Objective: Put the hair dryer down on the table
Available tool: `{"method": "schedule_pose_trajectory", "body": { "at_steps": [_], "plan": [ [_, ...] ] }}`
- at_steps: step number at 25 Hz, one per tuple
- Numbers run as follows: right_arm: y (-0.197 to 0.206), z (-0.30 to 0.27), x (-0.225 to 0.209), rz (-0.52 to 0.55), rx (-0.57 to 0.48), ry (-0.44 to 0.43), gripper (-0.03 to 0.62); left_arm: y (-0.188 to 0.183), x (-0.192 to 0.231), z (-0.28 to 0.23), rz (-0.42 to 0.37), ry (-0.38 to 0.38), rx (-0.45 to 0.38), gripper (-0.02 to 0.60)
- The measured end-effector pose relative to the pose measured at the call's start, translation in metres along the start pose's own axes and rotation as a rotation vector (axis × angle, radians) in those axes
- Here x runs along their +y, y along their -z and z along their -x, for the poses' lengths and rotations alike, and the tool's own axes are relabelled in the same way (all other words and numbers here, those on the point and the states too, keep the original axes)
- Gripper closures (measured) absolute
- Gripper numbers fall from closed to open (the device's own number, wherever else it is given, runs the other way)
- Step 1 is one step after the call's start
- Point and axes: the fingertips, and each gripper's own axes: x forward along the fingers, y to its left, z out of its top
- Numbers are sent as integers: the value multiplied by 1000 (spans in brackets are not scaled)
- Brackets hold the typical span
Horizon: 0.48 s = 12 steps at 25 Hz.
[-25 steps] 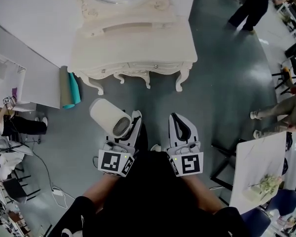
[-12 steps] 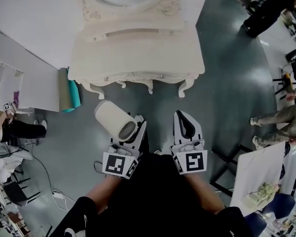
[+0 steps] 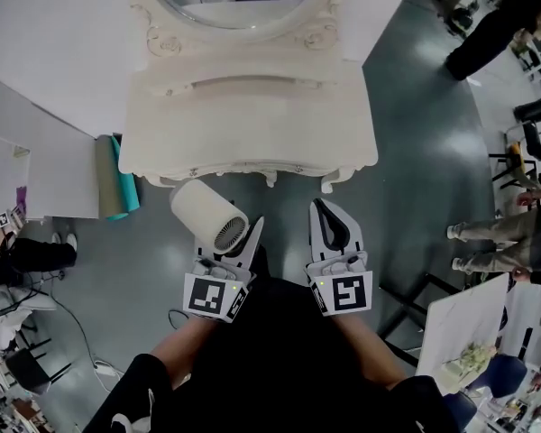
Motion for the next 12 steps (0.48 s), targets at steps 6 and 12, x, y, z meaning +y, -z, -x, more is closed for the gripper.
{"method": "schedule_pose_trajectory", "body": {
  "at_steps": [6,12],
  "plan": [
    [0,-60,2,-47,6,-3,574,-3,43,-37,13,38,17,336],
    [-1,-104,13,-27,29,-17,574,-4,80,-62,29,45,38,336]
  ]
}}
